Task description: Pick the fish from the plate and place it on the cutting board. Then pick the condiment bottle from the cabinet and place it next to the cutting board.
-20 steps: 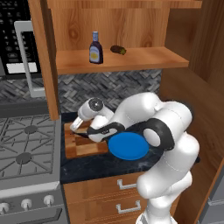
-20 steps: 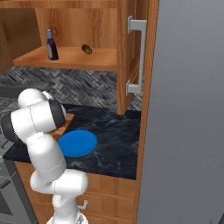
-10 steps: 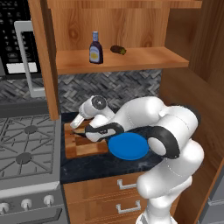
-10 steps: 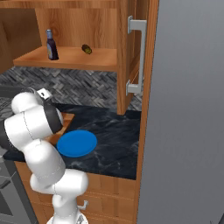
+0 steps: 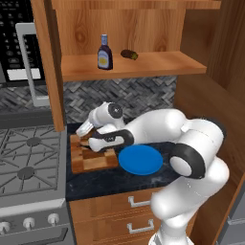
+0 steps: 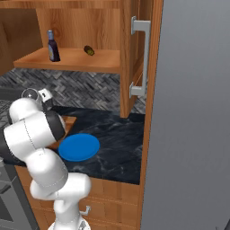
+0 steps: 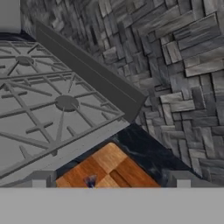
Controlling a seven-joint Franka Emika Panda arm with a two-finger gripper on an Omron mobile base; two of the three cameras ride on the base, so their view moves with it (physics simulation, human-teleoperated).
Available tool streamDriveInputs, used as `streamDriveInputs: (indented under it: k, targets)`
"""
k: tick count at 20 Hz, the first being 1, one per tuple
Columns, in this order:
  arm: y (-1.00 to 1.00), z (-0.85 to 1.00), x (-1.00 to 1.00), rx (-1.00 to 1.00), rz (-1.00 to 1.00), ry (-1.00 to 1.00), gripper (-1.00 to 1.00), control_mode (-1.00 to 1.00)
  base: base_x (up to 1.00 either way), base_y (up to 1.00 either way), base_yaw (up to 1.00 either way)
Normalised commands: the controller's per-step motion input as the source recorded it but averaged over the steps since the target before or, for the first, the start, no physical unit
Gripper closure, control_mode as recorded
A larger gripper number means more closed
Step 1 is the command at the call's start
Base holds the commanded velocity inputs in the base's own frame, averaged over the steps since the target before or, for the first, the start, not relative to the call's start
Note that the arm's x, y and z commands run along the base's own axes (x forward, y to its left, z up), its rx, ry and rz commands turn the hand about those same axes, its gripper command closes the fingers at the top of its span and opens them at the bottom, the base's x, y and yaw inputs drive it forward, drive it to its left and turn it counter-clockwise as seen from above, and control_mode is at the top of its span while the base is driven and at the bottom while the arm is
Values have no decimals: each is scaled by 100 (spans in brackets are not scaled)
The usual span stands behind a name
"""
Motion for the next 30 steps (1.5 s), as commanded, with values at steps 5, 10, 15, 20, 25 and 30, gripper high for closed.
streamDriveInputs:
  k: [5,10,15,20,25,30]
  targets:
    - [-3,37,0,8,9,-3,-100,-100,0,0,0]
    - [0,30,0,3,12,-7,-100,-100,0,0,0]
    - [0,14,-1,0,14,-8,-100,-100,0,0,0]
    - [0,3,-22,0,15,-5,-100,-100,0,0,0]
    - [-1,5,-35,1,13,-4,-100,-100,0,0,0]
    - [-10,24,-32,6,11,-3,-100,-100,0,0,0]
